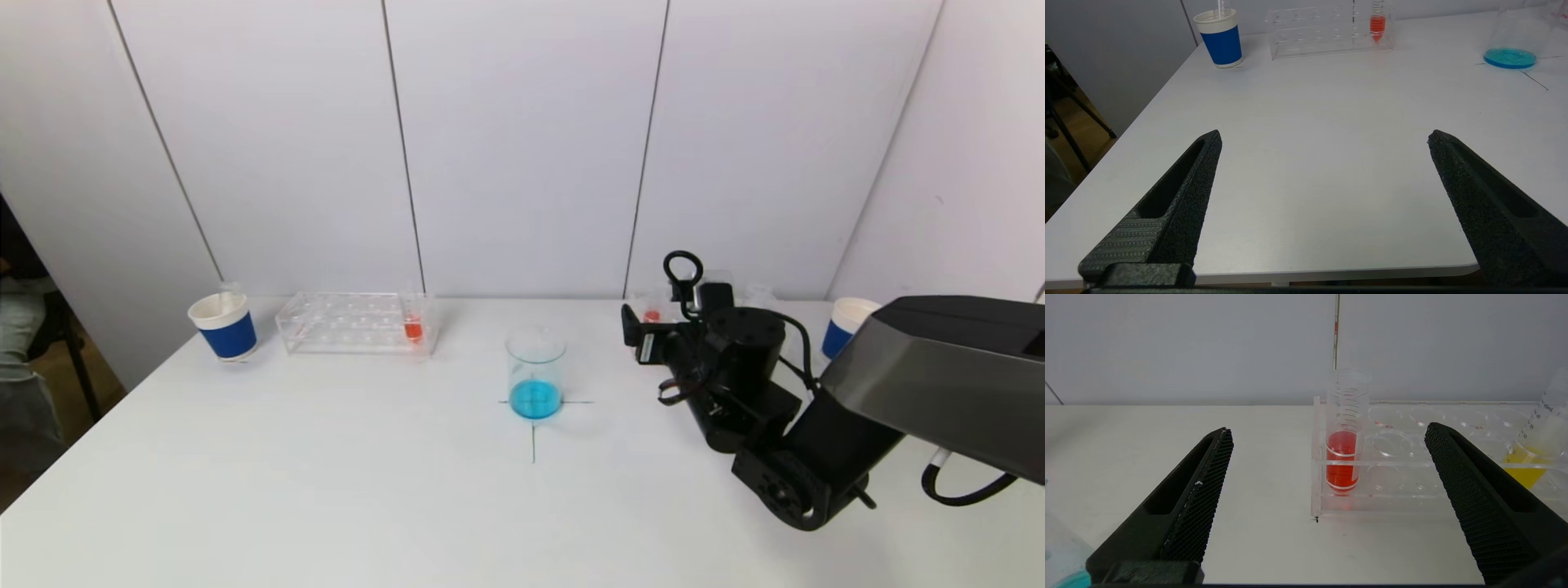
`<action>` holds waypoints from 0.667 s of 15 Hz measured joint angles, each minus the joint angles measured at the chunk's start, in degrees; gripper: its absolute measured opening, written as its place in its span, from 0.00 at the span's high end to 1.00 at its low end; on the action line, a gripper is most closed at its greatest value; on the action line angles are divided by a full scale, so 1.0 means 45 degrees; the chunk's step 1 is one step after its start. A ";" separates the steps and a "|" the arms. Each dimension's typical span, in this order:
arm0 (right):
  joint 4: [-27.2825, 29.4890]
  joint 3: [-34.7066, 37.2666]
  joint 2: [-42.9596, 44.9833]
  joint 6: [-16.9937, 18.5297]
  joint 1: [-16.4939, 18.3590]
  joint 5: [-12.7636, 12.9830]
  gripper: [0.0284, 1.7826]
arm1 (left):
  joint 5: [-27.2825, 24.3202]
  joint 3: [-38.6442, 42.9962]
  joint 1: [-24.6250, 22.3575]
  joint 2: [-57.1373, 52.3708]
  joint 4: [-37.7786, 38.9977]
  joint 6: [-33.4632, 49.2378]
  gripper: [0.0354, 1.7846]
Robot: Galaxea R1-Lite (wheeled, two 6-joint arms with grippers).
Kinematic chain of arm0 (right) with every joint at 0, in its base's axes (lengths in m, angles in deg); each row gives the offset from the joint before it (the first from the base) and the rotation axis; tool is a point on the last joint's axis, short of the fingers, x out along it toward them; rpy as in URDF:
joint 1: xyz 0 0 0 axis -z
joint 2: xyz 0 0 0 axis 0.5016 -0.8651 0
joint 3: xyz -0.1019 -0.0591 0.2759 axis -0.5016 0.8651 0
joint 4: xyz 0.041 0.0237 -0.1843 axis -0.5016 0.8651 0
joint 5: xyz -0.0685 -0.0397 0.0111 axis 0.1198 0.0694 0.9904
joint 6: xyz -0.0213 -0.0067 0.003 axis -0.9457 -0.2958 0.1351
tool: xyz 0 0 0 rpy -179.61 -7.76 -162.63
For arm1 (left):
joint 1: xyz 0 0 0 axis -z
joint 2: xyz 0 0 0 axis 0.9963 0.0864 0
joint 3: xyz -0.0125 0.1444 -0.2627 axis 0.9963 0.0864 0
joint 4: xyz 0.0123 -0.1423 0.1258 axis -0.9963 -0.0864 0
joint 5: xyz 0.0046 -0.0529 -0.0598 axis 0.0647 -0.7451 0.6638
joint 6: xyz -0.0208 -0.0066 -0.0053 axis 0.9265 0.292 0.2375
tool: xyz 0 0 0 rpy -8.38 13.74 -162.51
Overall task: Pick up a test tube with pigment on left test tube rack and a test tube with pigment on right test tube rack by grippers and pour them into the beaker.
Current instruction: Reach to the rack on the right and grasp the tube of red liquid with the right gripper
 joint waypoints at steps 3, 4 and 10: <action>0.0070 -0.0428 -0.0238 -0.0011 0.0098 0.0000 0.04 | 0.0000 0.0000 0.0000 0.0000 0.0000 0.0000 0.01; 0.0116 -0.0569 -0.0330 -0.0011 0.0122 0.0000 0.04 | 0.0000 0.0000 0.0005 0.0000 0.0000 0.0000 0.01; 0.0509 -0.1403 -0.0740 -0.0054 0.0325 -0.0030 0.04 | 0.0000 0.0000 0.0000 0.0000 0.0000 0.0000 0.01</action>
